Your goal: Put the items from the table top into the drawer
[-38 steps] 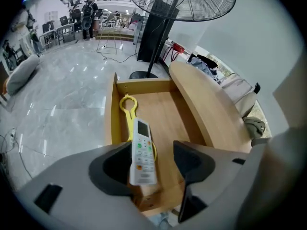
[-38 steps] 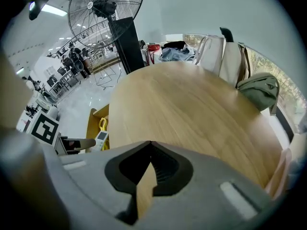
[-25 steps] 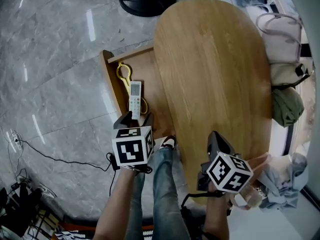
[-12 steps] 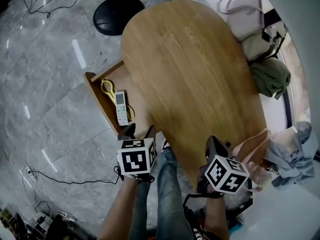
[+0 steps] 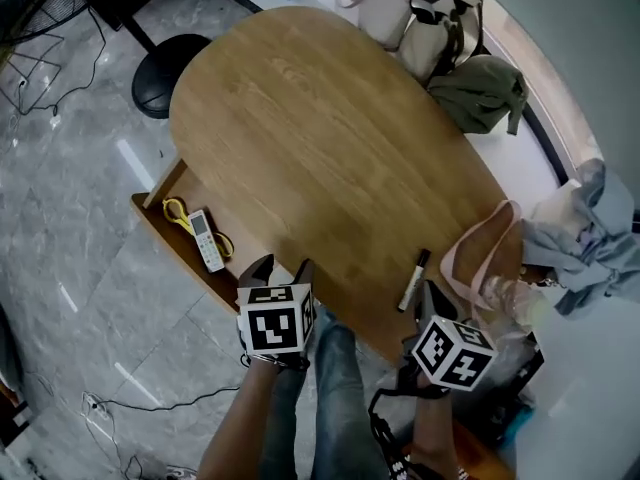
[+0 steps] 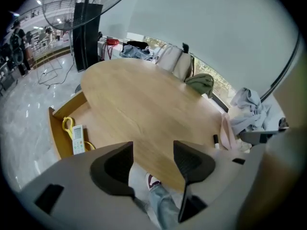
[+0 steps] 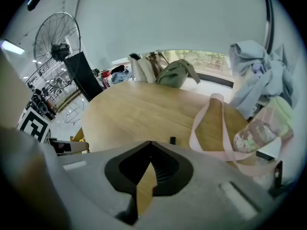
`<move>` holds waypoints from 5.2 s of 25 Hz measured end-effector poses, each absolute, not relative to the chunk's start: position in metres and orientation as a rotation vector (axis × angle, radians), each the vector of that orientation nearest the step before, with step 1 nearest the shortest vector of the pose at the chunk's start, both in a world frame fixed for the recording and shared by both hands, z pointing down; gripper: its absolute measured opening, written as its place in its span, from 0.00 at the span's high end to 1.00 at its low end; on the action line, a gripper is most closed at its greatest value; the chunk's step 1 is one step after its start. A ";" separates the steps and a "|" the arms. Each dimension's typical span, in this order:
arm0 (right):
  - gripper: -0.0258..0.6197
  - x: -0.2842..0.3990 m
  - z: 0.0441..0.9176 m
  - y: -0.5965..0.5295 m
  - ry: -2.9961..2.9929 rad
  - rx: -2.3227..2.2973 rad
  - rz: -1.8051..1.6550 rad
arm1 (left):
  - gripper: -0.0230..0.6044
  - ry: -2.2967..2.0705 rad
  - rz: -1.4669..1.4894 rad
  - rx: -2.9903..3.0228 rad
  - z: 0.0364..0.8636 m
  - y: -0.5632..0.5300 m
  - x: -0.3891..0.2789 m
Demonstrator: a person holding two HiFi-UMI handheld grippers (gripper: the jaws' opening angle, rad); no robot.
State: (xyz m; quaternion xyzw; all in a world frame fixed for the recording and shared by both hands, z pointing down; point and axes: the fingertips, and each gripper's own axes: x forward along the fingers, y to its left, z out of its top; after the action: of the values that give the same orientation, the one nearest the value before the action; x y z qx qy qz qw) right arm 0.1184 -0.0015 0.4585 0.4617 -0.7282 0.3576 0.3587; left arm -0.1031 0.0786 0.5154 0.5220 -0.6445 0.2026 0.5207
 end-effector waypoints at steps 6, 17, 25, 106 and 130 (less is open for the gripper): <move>0.95 0.182 0.457 0.012 -1.827 1.325 0.995 | 0.56 -1.446 0.597 1.386 0.510 0.061 -0.035; 0.95 0.271 0.464 0.043 -1.733 1.498 1.098 | 0.56 -1.289 0.784 1.575 0.512 0.038 0.067; 0.95 0.311 0.473 0.057 -1.681 1.558 1.159 | 0.56 -1.216 0.867 1.626 0.526 0.030 0.120; 0.95 0.027 0.471 -0.030 -1.966 0.778 0.775 | 0.86 -1.718 0.393 0.899 0.501 0.111 -0.165; 0.95 -0.073 0.504 -0.003 -1.911 0.542 0.642 | 0.86 -1.698 0.249 0.790 0.555 0.143 -0.240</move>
State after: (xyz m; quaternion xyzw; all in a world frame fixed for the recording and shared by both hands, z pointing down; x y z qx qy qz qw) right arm -0.0731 -0.0032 0.5043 0.2242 -0.7912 0.2659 0.5030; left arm -0.2404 0.1427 0.5548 0.3388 -0.7282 0.1066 0.5861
